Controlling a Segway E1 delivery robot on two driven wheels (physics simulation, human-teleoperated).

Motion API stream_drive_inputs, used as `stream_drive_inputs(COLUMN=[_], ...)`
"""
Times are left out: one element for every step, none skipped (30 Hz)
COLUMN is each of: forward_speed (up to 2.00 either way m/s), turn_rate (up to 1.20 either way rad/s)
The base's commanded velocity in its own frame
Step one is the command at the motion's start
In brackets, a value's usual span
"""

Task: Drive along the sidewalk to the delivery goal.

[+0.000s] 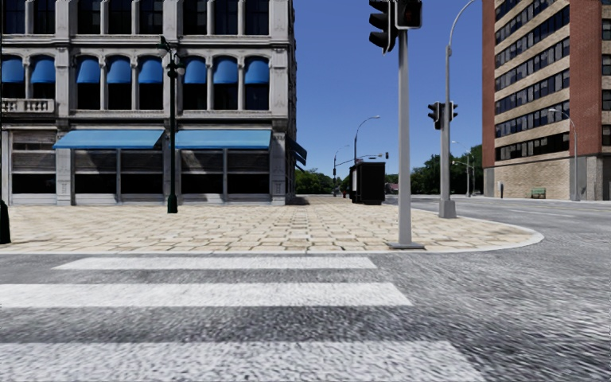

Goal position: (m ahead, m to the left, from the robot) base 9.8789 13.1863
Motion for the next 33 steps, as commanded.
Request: stream_drive_inputs(forward_speed=[2.0,2.0,2.0,2.0,2.0,2.0,2.0,2.0,2.0,2.0,2.0,2.0,2.0,2.0,2.0,2.0,2.0,2.0,2.0,2.0,2.0,2.0,2.0,2.0,2.0,2.0,2.0,2.0,2.0,2.0,2.0,2.0,2.0], turn_rate=[0.0,0.0,0.0,0.0,0.0,0.0,0.0,0.0,0.0,0.0,0.0,0.0,0.0,0.0,0.0,0.0,0.0,0.0,0.0,0.0,0.0,0.0,0.0,0.0,0.0,0.0,0.0,0.0,0.0,0.0,0.0,0.0,0.0])
